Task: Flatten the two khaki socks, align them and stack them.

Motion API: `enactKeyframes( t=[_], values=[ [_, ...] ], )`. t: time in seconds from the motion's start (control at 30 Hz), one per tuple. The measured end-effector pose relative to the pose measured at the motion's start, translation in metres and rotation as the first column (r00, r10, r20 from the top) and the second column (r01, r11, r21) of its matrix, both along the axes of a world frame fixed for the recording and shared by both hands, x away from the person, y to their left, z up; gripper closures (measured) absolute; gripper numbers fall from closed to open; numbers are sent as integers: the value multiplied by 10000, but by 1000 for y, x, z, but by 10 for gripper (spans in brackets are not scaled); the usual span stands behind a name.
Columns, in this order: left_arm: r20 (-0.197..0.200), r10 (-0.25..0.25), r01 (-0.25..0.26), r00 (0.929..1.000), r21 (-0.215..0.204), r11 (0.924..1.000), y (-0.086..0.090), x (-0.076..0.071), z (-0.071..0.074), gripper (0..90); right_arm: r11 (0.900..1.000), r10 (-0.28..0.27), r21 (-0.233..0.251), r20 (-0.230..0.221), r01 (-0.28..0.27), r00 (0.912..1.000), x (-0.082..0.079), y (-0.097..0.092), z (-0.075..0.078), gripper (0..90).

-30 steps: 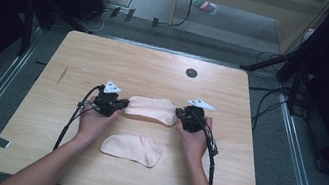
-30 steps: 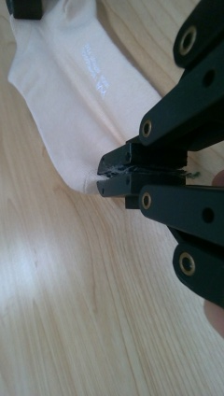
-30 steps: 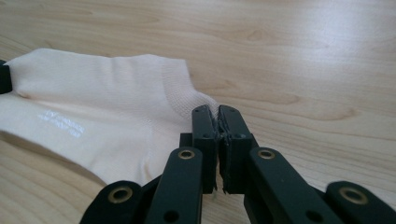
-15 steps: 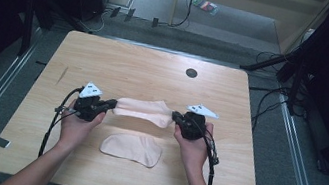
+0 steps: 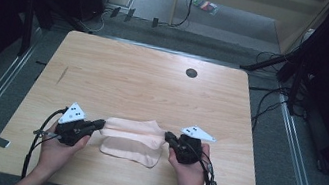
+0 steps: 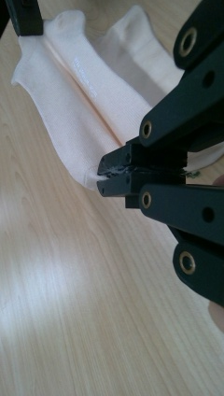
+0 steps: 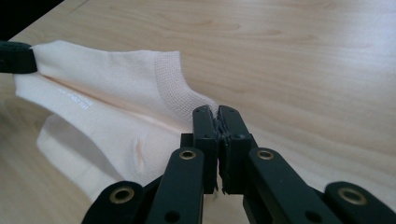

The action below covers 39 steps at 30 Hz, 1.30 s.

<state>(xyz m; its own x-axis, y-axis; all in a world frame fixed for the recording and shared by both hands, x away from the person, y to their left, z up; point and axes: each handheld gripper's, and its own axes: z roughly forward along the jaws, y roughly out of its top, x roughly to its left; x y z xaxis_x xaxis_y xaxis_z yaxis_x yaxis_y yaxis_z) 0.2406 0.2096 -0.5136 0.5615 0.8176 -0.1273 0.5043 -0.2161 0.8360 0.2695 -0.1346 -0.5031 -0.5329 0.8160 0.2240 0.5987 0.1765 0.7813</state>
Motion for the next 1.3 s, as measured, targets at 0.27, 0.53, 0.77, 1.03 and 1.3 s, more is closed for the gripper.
enactKeyframes(
  t=[0.27, 0.53, 0.77, 1.03, 1.3],
  values=[
    [-509, -129, 129, 9986, 1, 9999, 3, -16, -12, 900, 9995, 226, -203, -323, -233, 9992, -22, 1, -9, 877],
    [-837, -304, 322, 9960, 197, 9993, 2, -18, -23, 900, 9996, 245, -98, -578, -251, 9980, -29, 0, -16, 877],
    [-773, -511, 545, 9957, 431, 9976, -3, -15, -26, 899, 9990, 220, -363, -623, -243, 9978, -29, 2, -22, 876],
    [-734, -506, 524, 9960, 218, 9984, -6, -13, -32, 739, 9995, 176, -252, -313, -184, 9994, -31, 6, -28, 686],
    [-673, -556, 563, 9962, 96, 9984, -8, -14, -33, 796, 9991, 382, -190, -300, -388, 9988, -27, 13, -35, 684]
  ],
)
